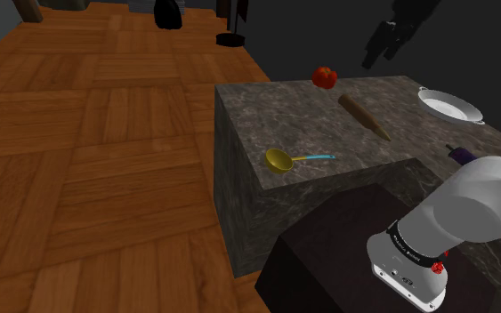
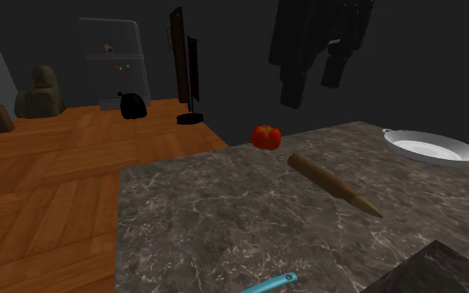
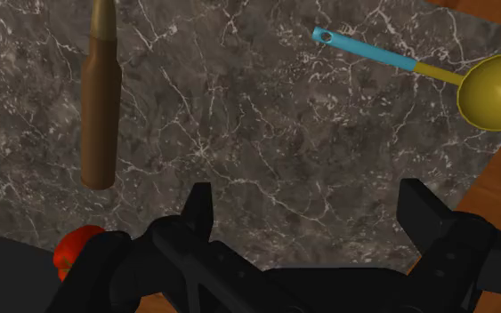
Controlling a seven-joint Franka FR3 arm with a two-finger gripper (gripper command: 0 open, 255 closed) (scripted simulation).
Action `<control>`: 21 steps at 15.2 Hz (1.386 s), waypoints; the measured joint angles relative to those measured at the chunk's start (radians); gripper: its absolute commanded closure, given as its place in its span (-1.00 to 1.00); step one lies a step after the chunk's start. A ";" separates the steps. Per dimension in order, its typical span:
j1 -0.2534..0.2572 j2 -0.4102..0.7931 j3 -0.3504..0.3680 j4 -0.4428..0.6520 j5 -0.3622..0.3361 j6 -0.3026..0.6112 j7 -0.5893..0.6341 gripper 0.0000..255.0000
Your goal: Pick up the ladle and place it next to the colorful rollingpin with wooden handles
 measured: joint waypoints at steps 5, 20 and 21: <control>0.058 0.016 -0.006 -0.080 -0.002 0.103 -0.098 -1.00; 0.349 0.128 -0.049 -0.434 -0.014 0.595 -0.599 -1.00; 0.367 0.143 -0.055 -0.450 -0.016 0.626 -0.635 -1.00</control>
